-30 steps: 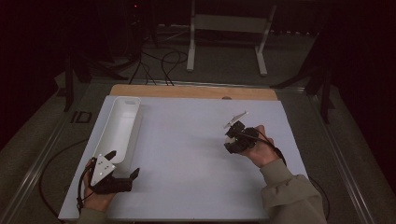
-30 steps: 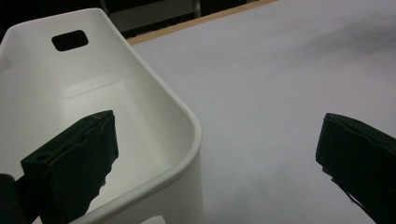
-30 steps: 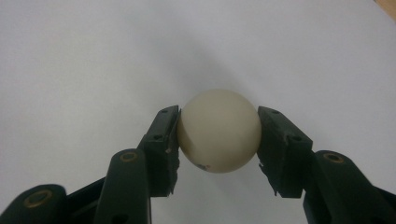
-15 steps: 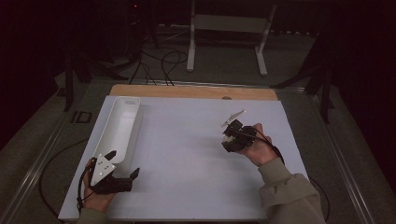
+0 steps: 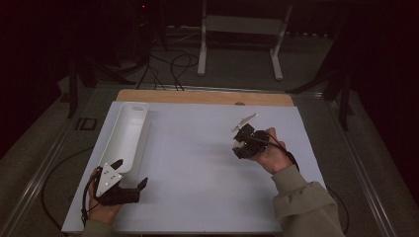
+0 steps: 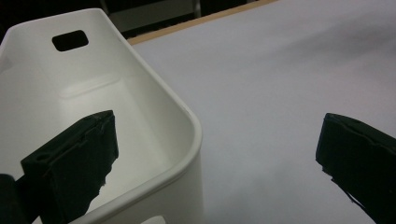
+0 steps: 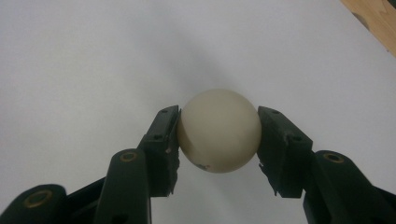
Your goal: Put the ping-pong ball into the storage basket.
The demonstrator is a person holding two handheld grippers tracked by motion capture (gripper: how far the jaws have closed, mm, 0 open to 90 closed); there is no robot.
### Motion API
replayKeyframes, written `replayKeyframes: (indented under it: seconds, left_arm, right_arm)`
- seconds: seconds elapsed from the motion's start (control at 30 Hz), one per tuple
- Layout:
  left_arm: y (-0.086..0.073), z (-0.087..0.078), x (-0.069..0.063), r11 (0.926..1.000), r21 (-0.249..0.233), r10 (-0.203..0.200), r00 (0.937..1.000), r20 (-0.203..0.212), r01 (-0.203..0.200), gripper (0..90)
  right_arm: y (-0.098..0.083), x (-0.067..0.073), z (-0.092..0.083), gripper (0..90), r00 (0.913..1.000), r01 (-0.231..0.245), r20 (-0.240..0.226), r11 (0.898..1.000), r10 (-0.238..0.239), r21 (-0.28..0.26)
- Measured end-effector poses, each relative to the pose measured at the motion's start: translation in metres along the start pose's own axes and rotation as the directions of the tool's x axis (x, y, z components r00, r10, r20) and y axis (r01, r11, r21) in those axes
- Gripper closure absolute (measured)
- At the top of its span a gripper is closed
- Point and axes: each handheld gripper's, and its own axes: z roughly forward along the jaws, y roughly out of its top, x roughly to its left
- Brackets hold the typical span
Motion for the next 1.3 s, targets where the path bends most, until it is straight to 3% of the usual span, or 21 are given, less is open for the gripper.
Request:
replayKeyframes:
  seconds: [1.3]
  left_arm:
    - [0.0,0.0,0.0,1.0,-0.001,-0.002,1.0,0.002,0.002,0.0]
  right_arm:
    - [0.022,0.008,0.0,50.6,0.9996,0.017,-0.02,0.999,-0.018,-0.03]
